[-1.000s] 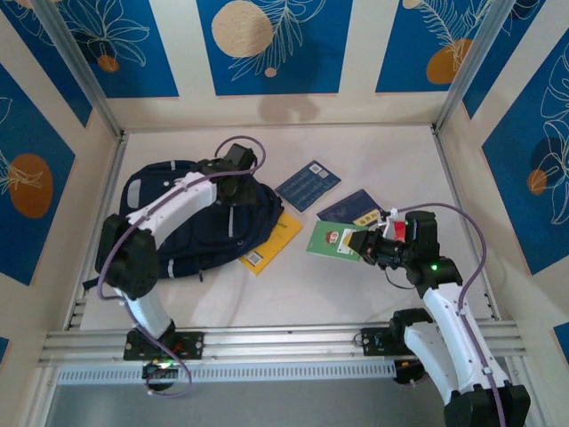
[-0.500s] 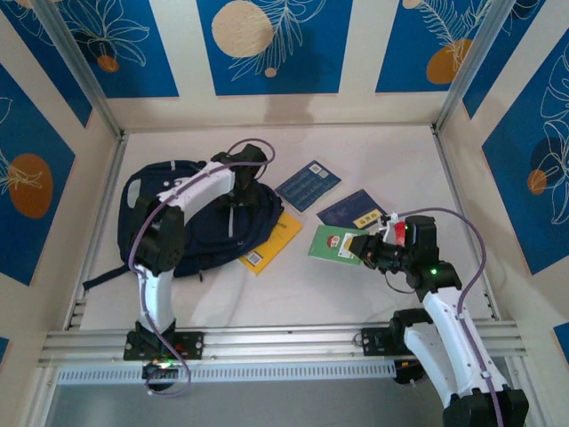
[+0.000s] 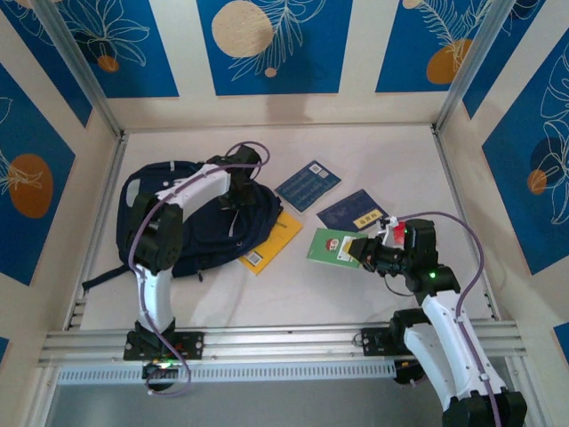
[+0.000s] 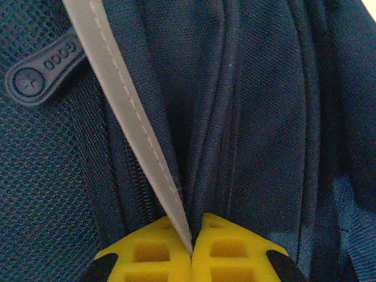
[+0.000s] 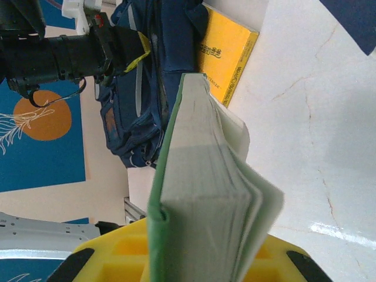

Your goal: Pack the student bag

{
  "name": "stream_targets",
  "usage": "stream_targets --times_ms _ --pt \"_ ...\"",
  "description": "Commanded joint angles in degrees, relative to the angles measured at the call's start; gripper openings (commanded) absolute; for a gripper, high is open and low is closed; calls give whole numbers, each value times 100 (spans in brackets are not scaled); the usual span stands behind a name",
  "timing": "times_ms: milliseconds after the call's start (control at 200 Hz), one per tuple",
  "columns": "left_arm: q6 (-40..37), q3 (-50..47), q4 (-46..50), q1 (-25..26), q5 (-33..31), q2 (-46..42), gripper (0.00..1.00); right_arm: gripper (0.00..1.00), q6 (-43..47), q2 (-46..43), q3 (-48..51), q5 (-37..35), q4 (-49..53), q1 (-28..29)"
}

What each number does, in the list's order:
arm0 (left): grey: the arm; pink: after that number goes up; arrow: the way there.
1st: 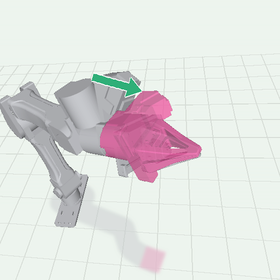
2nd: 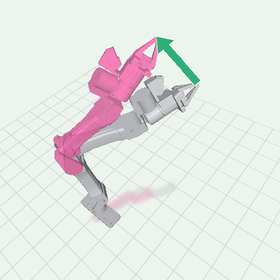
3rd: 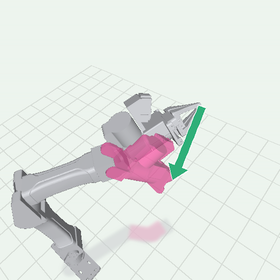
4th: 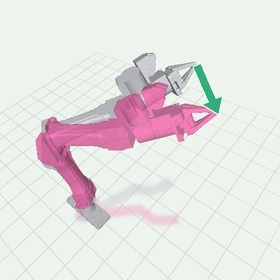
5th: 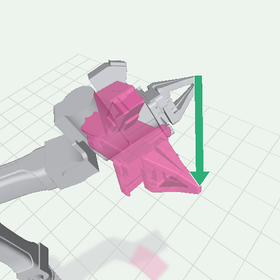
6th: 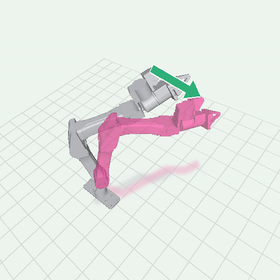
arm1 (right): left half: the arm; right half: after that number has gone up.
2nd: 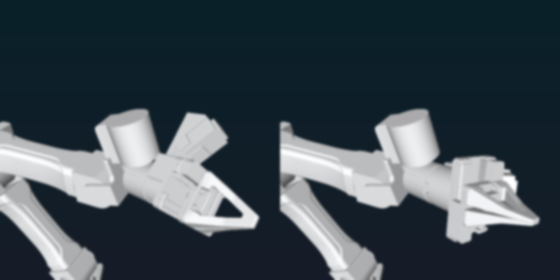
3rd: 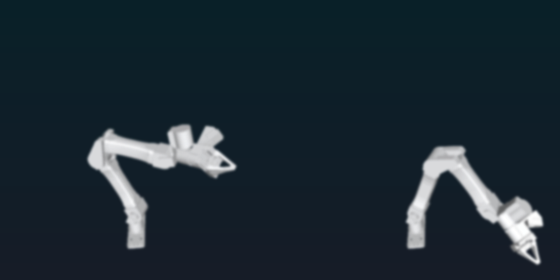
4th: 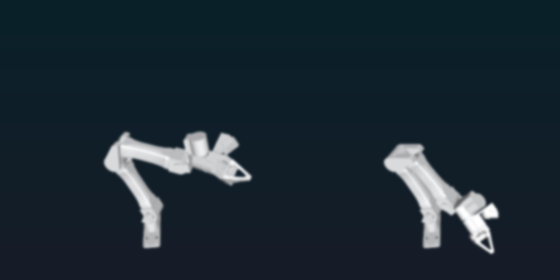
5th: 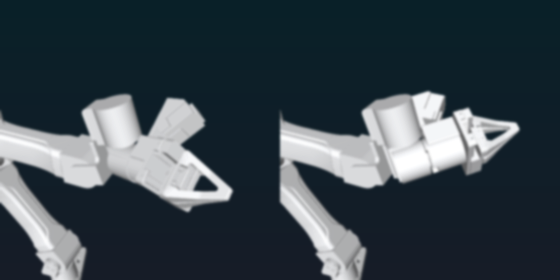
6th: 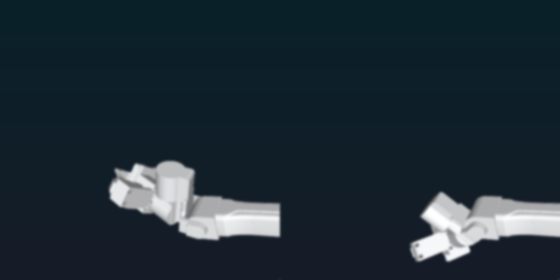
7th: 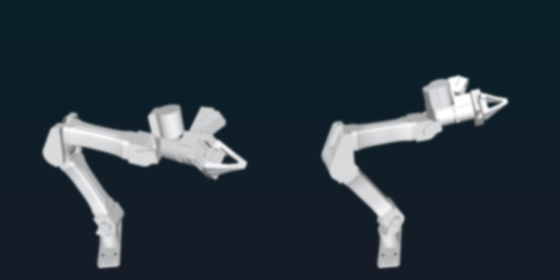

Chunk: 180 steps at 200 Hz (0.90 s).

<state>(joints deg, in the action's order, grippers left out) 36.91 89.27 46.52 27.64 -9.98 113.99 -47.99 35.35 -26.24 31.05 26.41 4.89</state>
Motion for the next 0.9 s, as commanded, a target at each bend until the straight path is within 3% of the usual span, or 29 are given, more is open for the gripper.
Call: stream_targets --times_ms 0,290,700,895 --pt "-182 -154 183 -86 343 -282 0 0 -24 -189 -24 152 -23 -16" --pt "-954 -447 -109 -84 857 -1795 0 0 -222 -503 -188 -11 109 -23" --pt "-1825 -1655 -1153 -78 2139 -4184 0 0 -463 -675 -557 -592 173 141" --pt "-2127 -1633 -1072 -75 2088 -4823 0 0 -134 -671 -1095 -977 574 223"
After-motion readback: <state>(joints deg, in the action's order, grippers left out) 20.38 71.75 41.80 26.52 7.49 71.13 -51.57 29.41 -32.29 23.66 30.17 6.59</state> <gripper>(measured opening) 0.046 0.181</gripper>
